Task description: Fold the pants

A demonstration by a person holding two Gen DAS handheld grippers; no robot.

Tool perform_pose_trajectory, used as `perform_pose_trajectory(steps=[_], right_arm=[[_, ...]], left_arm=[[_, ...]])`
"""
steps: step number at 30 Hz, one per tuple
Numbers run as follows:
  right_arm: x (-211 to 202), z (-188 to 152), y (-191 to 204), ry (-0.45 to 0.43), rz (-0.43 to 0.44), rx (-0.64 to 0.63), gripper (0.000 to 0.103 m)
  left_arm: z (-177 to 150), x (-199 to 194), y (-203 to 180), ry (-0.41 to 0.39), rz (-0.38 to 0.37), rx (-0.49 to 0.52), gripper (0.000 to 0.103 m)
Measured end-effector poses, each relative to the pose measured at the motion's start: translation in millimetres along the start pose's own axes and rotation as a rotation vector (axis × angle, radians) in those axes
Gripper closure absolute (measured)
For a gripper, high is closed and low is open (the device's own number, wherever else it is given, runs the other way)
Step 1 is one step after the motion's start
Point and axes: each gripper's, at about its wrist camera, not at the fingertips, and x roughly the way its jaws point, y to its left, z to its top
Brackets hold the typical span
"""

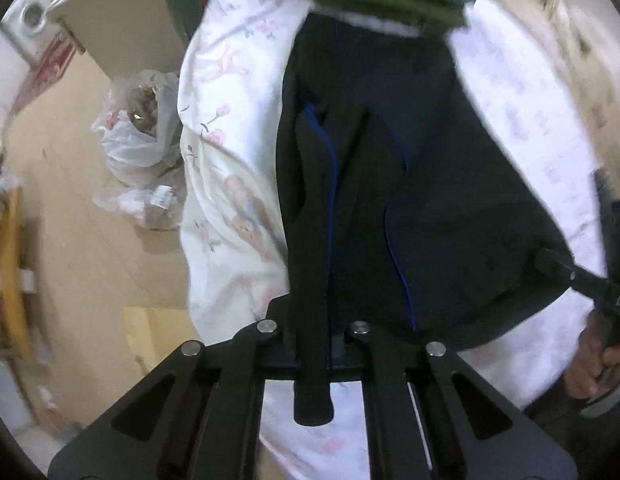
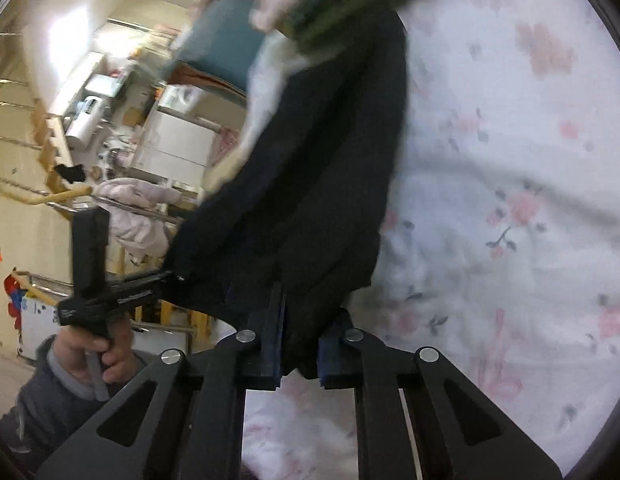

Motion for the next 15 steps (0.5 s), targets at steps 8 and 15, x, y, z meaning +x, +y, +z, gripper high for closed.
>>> perform_pose_trajectory(steps=[8,15], right_arm=[[-141,-25,63,-0.197,0.118,-0.013,0.091],[-263,-22,141,-0.389,0.142,-0.084,0.091]], left_arm=[[-43,-140,-20,-0.232,-0.374,-0.105,0.099],[-41,-246,-64,-0.451,-0.564,-0.076,0.099]])
